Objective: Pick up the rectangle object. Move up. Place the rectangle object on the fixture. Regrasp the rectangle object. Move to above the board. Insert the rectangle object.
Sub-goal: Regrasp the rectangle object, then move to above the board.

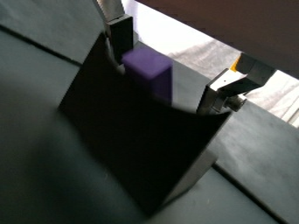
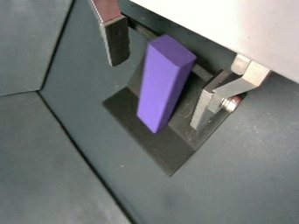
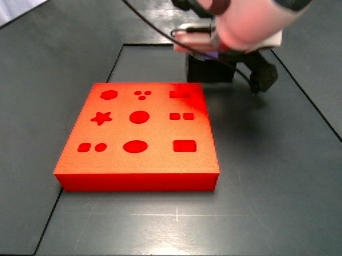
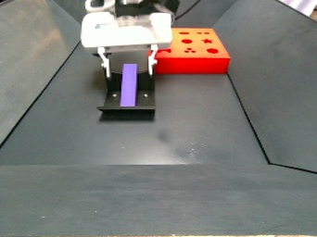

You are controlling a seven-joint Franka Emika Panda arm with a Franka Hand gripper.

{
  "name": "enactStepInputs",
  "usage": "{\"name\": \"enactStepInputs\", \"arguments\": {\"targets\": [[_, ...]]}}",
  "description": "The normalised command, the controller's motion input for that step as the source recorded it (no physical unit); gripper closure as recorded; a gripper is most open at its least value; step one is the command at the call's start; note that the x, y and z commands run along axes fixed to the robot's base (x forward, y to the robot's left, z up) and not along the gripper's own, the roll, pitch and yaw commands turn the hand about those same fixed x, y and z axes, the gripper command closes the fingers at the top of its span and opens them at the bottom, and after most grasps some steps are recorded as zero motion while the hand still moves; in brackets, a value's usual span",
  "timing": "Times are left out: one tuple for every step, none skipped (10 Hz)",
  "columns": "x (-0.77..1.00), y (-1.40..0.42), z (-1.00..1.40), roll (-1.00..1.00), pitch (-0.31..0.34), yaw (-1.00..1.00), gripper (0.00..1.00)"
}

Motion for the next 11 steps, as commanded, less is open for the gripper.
{"name": "enactStepInputs", "arguments": {"targets": [[0.06,0.0,-0.22,0.06,0.012,0.03,0.0],[0.02,-0.02,-0.18,0.05,0.013,0.03,0.0],[0.02,-0.02,-0.17,0.05,0.012,0.03,0.0],[0.02,-0.02,-0.17,0.05,0.012,0.03,0.0],[0.02,-0.02,-0.17,0.05,0.012,0.04,0.0],[0.0,0.0,-0.33,0.0,0.0,0.0,1.0],[-0.05,-0.1,1.0,0.06,0.175,-0.03,1.0],[-0.05,-0.1,1.0,0.06,0.177,-0.03,1.0],[-0.06,-0.09,1.0,0.02,0.179,0.0,1.0],[-0.05,-0.08,1.0,-0.03,0.167,0.04,1.0],[-0.05,-0.08,1.0,-0.04,0.157,0.06,1.0]]}}
